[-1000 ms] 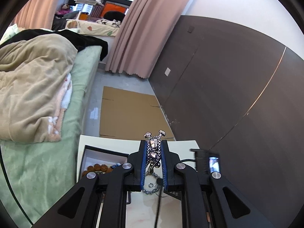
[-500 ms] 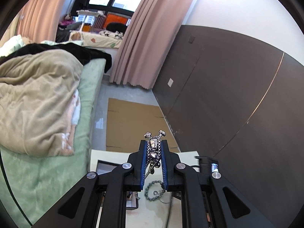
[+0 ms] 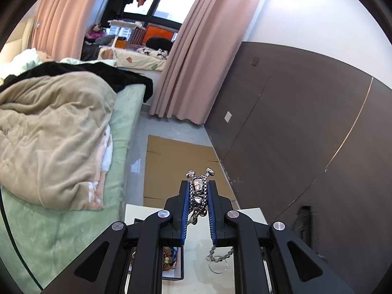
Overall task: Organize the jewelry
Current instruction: 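Release the chain necklace into the black box while the right gripper carries the green bracelet there, then lower the green beaded bracelet into the black box and open the right gripper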
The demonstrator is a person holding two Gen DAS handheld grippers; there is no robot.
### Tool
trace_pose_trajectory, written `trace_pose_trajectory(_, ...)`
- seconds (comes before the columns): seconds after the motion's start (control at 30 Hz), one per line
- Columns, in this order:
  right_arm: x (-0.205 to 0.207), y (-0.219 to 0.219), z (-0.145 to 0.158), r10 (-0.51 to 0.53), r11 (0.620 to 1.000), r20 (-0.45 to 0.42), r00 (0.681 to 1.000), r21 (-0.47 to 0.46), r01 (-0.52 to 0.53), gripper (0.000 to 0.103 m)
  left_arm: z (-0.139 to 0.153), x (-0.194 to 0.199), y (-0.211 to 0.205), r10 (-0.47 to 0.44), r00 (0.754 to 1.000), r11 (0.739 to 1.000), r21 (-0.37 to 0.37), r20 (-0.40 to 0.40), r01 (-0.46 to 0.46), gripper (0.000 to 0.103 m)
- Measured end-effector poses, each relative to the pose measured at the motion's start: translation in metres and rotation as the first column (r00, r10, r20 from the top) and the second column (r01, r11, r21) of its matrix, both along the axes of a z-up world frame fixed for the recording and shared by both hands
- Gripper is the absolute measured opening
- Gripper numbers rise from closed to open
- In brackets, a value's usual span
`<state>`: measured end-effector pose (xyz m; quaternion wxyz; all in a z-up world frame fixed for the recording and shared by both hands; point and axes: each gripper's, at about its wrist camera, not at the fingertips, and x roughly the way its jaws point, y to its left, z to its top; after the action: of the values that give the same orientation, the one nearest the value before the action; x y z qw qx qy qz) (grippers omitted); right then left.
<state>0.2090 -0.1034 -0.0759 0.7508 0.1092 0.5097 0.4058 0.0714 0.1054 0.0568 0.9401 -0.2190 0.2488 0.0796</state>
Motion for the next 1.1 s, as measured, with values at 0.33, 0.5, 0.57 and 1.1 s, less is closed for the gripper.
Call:
trace_pose_trajectory(0.33, -0.003, 0.004, 0.005, -0.022, 0.997, 0.007, 1.0, 0.078, 0.021, 0.012, -0.056, 0.017, 0.018, -0.005, 0.994, 0.997, -0.074, -0.112, -0.003, 0.014)
trace_pose_trajectory(0.5, -0.009, 0.013, 0.015, -0.009, 0.992, 0.045, 0.999, 0.129, 0.003, 0.012, -0.069, 0.02, 0.027, -0.032, 0.988, 0.989, -0.147, -0.154, 0.009, 0.033)
trace_pose_trajectory(0.57, -0.011, 0.017, 0.018, -0.004, 0.989, 0.055, 0.998, 0.149, -0.004, 0.012, -0.071, 0.016, 0.034, -0.005, 0.987, 0.987, -0.161, -0.164, -0.022, 0.056)
trace_pose_trajectory(1.1, -0.04, 0.072, 0.017, 0.097, 0.97, 0.066, 0.993, 0.218, -0.109, 0.012, -0.076, -0.011, 0.078, 0.081, 0.982, 0.972, -0.205, -0.173, -0.116, 0.064)
